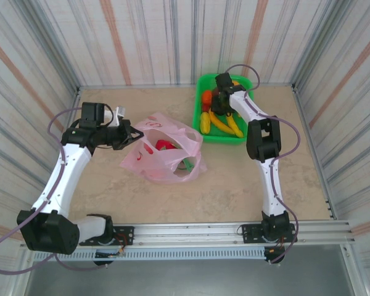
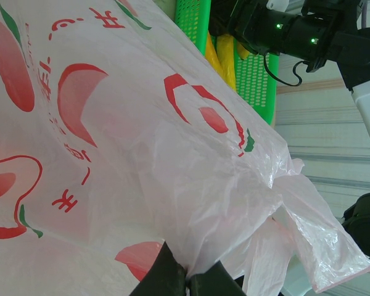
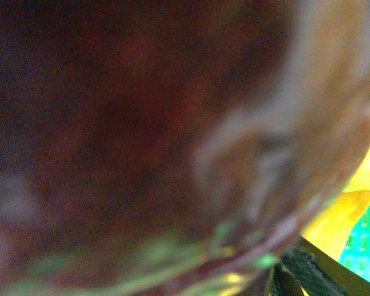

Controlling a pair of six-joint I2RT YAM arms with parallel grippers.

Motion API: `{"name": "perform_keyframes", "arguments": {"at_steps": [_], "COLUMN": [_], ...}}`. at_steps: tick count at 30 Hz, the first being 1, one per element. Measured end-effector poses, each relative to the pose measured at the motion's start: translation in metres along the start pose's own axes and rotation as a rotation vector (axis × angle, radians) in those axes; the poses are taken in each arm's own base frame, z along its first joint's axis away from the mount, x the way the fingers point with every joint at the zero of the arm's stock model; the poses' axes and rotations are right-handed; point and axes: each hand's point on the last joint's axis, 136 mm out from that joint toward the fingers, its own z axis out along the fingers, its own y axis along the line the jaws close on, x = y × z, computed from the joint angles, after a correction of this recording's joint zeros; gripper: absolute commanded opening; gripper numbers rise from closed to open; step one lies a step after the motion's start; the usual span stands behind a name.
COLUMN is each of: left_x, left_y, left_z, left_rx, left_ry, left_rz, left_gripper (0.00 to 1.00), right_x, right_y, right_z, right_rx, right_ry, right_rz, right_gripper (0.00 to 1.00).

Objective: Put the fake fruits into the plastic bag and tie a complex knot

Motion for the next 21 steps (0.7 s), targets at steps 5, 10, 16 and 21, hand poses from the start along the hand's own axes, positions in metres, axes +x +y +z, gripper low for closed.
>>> {"name": "perform_keyframes", "arguments": {"at_steps": [5,10,16,21], "left_x": [0.000,0.000,0.000,0.000], "left_y": [0.000,0.000,0.000,0.000], "left_z": [0.000,0.000,0.000,0.000], "left_rx": [0.000,0.000,0.000,0.000], "left_ry": [0.000,0.000,0.000,0.000], "left_rz": [0.000,0.000,0.000,0.000], "left_gripper": [0.00,0.00,0.00,0.00], "right_x": [0.000,0.000,-0.001,0.000], "right_y": [0.000,0.000,0.000,0.004], "right_z": [0.001,0.001,-0.001,-0.012], "right_rx": [0.000,0.001,0.006,0.001], "right_ry": [-0.002,-0.002,-0.006,-0.005], "right_rz": [0.001,0.001,-0.002,-0.013], "right_gripper": [0.54,0.47,0.46,0.46]}}
